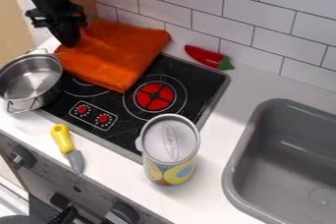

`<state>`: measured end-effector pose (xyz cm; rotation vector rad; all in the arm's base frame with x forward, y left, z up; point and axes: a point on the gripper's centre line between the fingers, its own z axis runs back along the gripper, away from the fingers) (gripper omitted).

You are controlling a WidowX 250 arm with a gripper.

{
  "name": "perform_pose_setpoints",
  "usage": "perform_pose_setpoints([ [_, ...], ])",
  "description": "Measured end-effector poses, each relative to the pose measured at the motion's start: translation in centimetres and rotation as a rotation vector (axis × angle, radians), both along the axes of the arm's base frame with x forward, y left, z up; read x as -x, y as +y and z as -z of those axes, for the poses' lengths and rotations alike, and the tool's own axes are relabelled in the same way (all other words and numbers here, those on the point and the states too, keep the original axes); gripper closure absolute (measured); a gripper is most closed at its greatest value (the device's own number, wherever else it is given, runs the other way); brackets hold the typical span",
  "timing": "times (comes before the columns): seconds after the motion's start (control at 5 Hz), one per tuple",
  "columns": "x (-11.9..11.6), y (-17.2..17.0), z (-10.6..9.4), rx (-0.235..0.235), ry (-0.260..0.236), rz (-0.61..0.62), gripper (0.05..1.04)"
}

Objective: Move the orange object to the left burner

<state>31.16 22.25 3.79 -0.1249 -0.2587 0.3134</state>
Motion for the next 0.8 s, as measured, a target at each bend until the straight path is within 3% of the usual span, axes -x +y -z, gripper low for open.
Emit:
perform_pose_setpoints([
  [0.4,0.4,-1.0,-2.5,0.057,-0.027,0.018,0.348],
  [0.6,0.7,-1.9,-3.9,0.057,-0.076,0.055,0.106],
  [0.8,1.0,-2.9,-4.9,0.048,-0.154,0.094,0.084],
])
